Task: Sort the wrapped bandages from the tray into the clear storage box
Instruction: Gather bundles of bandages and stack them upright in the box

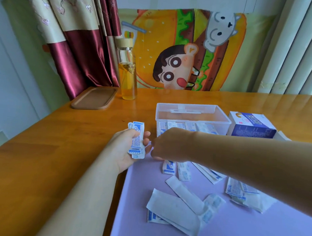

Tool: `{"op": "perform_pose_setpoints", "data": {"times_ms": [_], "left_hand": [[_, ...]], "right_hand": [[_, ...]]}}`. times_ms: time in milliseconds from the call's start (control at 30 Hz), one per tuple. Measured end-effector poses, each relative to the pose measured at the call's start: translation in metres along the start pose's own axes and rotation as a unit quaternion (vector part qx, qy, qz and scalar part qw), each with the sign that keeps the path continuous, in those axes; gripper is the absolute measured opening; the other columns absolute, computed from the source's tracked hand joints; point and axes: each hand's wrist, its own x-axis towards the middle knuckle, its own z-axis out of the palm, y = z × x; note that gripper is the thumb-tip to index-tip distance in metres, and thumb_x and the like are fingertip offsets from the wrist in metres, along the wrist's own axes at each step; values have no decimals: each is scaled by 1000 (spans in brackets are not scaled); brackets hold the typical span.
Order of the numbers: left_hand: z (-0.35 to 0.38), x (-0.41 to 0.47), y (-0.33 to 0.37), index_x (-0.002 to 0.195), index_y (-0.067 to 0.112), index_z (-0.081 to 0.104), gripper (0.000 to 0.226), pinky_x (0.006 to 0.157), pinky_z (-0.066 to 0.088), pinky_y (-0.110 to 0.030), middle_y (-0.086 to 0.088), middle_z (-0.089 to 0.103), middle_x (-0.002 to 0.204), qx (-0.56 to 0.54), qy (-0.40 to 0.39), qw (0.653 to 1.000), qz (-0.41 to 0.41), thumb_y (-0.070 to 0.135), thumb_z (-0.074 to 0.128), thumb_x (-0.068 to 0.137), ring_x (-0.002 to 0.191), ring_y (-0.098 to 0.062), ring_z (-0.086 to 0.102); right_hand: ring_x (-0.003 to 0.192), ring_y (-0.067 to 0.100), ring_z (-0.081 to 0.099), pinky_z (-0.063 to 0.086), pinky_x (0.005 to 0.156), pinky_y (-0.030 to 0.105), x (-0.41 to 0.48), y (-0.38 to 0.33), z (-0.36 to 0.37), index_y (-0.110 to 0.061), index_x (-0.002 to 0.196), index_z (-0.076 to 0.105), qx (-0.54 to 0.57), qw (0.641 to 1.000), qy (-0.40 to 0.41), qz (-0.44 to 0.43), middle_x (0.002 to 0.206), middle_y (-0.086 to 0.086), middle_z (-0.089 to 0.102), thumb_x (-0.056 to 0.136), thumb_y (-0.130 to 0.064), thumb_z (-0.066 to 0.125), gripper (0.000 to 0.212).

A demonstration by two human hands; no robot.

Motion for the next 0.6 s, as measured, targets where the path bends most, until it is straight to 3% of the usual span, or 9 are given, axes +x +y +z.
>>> {"op": "perform_pose_setpoints", "data": {"times_ms": [67, 167, 267, 400, 467, 500, 600], "left_hand": [[-2, 0, 2, 115, 12, 49, 19, 61, 51, -30, -10, 64, 89, -9, 0, 1000, 0, 9, 39, 99, 69, -15, 56], [-4, 0, 3, 114, 12, 49, 18, 60, 51, -30, -11, 65, 91, -28, -3, 1000, -11, 10, 40, 99, 70, -15, 57], [-5, 1, 4, 114, 13, 50, 18, 62, 51, -31, -11, 65, 92, -53, -11, 998, -29, 10, 40, 98, 71, -15, 57], [-5, 1, 4, 115, 13, 51, 20, 62, 50, -32, -10, 64, 90, -65, -18, 997, -38, 11, 40, 98, 71, -15, 56], [-4, 2, 4, 114, 15, 53, 19, 61, 48, -31, -7, 63, 88, -65, -14, 997, -36, 16, 41, 99, 70, -16, 56], [-3, 3, 4, 113, 17, 54, 19, 61, 48, -31, -7, 63, 87, -68, -14, 997, -38, 21, 42, 99, 70, -16, 57], [2, 1, 1, 109, 20, 63, 37, 67, 50, -30, -7, 66, 88, -73, -57, 994, -55, 47, 41, 96, 77, -17, 61]], "right_hand": [[80, 19, 52, 31, 49, 24, 2, 2, -2, -16, 113, 54, 12, 1000, -20, -6, 90, 2, 56, 92, -14, 55, 21], [83, 18, 51, 37, 62, 28, 2, 5, -2, -17, 116, 54, 46, 999, -24, 2, 102, 3, 61, 91, -19, 59, 26], [91, 21, 55, 36, 64, 29, 0, 6, 2, -18, 112, 56, 72, 997, -23, 12, 104, 3, 60, 91, -17, 57, 21], [82, 15, 46, 30, 56, 15, -15, 10, 5, -17, 109, 60, 256, 965, 20, 59, 93, -3, 51, 91, -21, 58, 18], [79, 13, 54, 33, 54, 9, -27, 17, 0, -15, 103, 64, 406, 903, 96, 105, 90, -2, 62, 90, -21, 59, 15], [74, 12, 58, 39, 56, 12, -33, 22, -5, -14, 100, 67, 480, 857, 135, 128, 86, -1, 67, 90, -19, 59, 14], [50, 4, 52, 43, 51, 18, -37, 26, -13, -15, 97, 68, 681, 670, 223, 193, 64, -3, 66, 88, -21, 64, 12]]}}
